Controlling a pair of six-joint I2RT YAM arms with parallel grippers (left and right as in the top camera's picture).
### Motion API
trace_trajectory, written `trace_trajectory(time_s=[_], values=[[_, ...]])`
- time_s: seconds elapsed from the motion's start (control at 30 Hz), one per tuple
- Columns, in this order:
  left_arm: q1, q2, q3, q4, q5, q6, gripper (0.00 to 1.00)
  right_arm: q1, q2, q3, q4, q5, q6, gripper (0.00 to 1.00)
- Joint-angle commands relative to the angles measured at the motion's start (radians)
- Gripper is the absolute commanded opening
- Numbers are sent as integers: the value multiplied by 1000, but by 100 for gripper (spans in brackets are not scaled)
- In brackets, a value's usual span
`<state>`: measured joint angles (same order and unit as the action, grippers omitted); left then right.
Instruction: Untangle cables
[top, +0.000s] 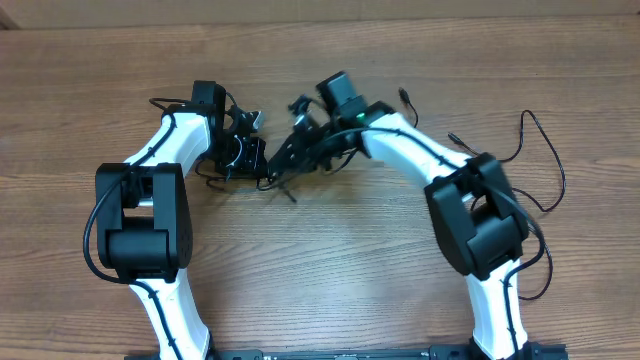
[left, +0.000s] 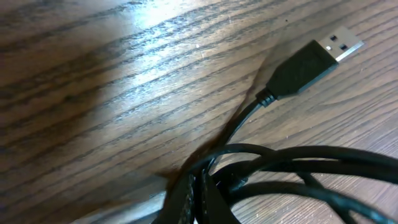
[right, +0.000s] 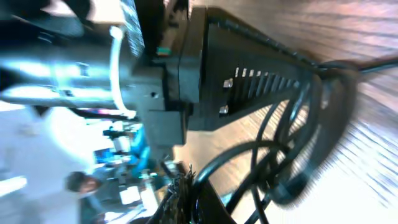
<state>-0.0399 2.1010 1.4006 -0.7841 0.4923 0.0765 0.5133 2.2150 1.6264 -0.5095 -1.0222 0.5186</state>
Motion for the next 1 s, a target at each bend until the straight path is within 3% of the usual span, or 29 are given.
trace_trajectory(time_s=[0.0,0.33,0.97], values=[[-6,21,8,0,-66,-6,4,-46,-29,18,-6,-152,13,4],[-6,21,8,-1,-245,-85,4,-179,-29,18,-24,-334,13,4],[-6,21,7,-2,-323,-126,8,-320,-29,18,-80,-294,5,4]])
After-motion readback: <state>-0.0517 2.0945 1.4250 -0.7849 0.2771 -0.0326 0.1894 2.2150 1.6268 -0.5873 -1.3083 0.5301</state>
